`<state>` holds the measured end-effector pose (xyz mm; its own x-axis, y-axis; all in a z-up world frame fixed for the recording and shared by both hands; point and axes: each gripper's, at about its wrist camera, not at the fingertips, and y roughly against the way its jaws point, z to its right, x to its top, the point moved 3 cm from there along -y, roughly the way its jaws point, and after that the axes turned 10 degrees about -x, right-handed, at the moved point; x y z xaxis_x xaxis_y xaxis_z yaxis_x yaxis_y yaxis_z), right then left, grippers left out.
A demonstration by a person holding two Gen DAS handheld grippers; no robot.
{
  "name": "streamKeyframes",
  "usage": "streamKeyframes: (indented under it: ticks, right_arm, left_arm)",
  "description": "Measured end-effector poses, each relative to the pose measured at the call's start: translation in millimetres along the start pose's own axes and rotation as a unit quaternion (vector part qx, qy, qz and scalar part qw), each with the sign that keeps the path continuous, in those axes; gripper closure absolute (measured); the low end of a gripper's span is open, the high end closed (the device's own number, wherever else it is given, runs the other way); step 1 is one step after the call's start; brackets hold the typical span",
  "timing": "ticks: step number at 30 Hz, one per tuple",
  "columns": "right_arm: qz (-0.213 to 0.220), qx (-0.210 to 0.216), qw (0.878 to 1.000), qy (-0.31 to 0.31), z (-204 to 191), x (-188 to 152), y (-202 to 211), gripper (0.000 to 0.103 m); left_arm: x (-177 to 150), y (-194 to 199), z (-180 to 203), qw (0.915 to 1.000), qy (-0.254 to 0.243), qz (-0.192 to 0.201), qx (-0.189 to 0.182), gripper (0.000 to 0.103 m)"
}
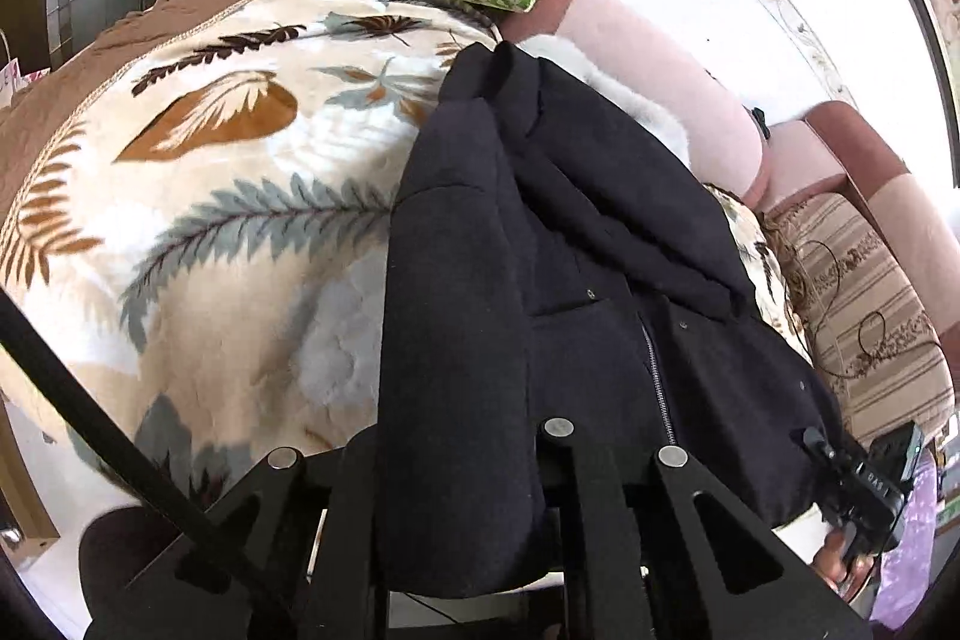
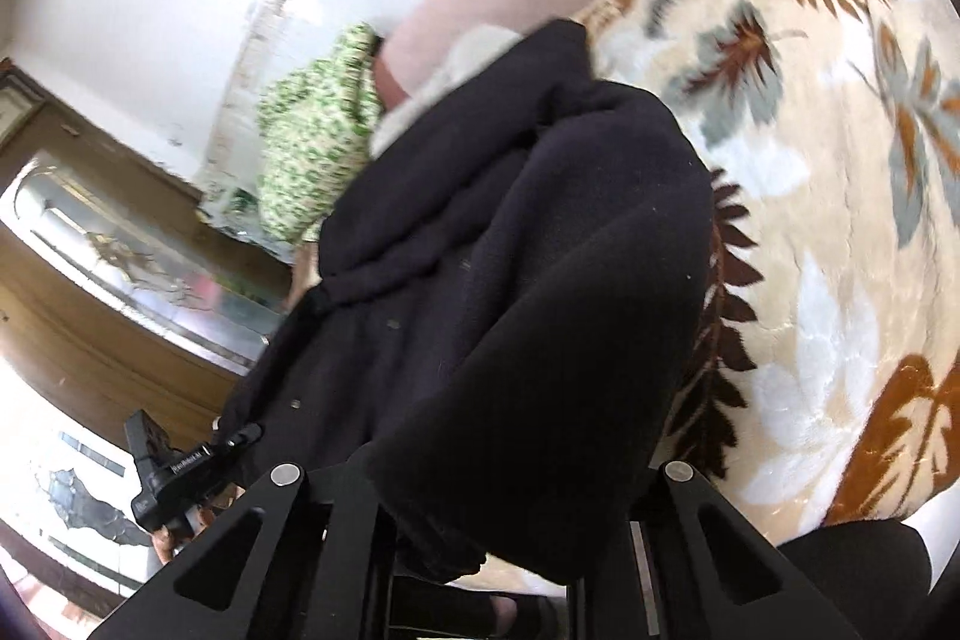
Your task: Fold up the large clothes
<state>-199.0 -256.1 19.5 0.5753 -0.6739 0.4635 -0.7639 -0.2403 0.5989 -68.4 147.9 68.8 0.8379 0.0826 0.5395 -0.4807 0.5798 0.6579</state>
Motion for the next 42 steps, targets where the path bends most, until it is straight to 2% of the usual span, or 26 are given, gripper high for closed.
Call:
streamKeyframes:
  ticks: [2,5,10,14,19,24,29,35,39,42]
  right_arm:
    - [-0.006,-0.006,1.000,0.013,1.7,-6.0,-1.5,0.088]
    - [-0.025,-0.040,0.999,0.016,18.4,-16.7,-13.9,0.088]
    - [-0.042,-0.046,0.998,-0.002,42.8,-21.3,-19.3,0.088]
    - [-0.036,-0.051,0.998,0.014,33.3,-13.9,-17.8,0.087]
    - [-0.025,-0.040,0.998,0.031,14.0,-2.9,-6.8,0.087]
    - [-0.002,-0.031,0.998,0.057,-13.9,26.4,-3.9,0.087]
    - [0.044,-0.037,0.995,0.083,-51.1,74.6,-11.1,0.088]
    - [0.079,-0.031,0.996,0.033,-72.5,141.4,-49.4,0.088]
    - [0.097,-0.056,0.994,0.019,-69.5,176.6,-87.3,0.088]
    - [0.086,-0.057,0.995,-0.004,-54.2,197.6,-112.7,0.088]
  left_arm:
    - [-11.3,-3.9,-3.6,0.9998,-0.007,0.000,0.019,0.091]
    - [-22.1,-15.0,-14.3,0.9992,-0.009,-0.009,0.037,0.090]
    - [-25.2,-17.2,-22.5,0.9991,-0.011,-0.010,0.039,0.090]
    - [-21.2,-12.6,-14.7,0.9987,-0.022,-0.002,0.045,0.090]
    - [-1.5,-3.8,-2.4,0.9987,-0.019,0.024,0.041,0.090]
    - [33.8,-1.3,20.2,0.9970,-0.038,0.059,0.033,0.090]
    - [83.1,-11.0,43.3,0.9929,-0.055,0.100,0.033,0.089]
    - [153.6,-44.7,50.9,0.9889,-0.037,0.137,0.043,0.089]
    - [191.6,-77.0,45.0,0.9884,-0.022,0.139,0.057,0.089]
    - [218.9,-111.8,39.2,0.9897,-0.016,0.123,0.071,0.089]
